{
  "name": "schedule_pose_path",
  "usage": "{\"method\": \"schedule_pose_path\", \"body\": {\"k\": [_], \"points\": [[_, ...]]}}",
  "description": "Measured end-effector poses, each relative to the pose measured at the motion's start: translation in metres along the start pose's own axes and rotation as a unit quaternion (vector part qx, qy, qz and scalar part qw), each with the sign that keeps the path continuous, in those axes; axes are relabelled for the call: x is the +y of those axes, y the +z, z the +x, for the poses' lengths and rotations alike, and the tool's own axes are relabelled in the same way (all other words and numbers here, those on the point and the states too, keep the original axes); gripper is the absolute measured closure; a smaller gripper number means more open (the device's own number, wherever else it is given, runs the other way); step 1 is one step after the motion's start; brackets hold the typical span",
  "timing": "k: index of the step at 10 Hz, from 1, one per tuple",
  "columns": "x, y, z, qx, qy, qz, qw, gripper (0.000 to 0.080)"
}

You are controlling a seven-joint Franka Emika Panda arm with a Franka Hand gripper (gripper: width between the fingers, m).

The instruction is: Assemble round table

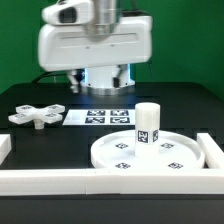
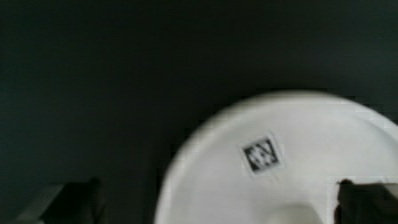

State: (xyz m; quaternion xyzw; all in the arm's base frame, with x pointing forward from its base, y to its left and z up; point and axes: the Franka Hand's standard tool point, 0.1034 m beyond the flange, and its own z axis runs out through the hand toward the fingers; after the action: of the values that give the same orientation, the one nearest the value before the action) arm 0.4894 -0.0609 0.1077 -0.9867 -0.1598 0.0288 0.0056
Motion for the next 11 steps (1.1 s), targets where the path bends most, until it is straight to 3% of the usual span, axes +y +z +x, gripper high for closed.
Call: {"method": "schedule_pose_path", "body": {"k": [2, 6, 7, 9, 10, 11], "points": [[0.03, 0.007, -0.025, -0.001, 0.012, 0.001, 1.0, 0.015], [0.033, 0.009, -0.027, 0.001, 0.023, 0.003, 1.0, 0.015], [0.046, 0.014, -0.036, 0.011, 0.062, 0.009, 0.998, 0.015], [0.075, 0.016, -0.064, 0.012, 0.108, 0.008, 0.994, 0.015], [0.086, 0.017, -0.071, 0.021, 0.109, -0.002, 0.994, 0.015], [0.083, 0.017, -0.07, 0.019, 0.119, 0.0, 0.993, 0.015]]}}
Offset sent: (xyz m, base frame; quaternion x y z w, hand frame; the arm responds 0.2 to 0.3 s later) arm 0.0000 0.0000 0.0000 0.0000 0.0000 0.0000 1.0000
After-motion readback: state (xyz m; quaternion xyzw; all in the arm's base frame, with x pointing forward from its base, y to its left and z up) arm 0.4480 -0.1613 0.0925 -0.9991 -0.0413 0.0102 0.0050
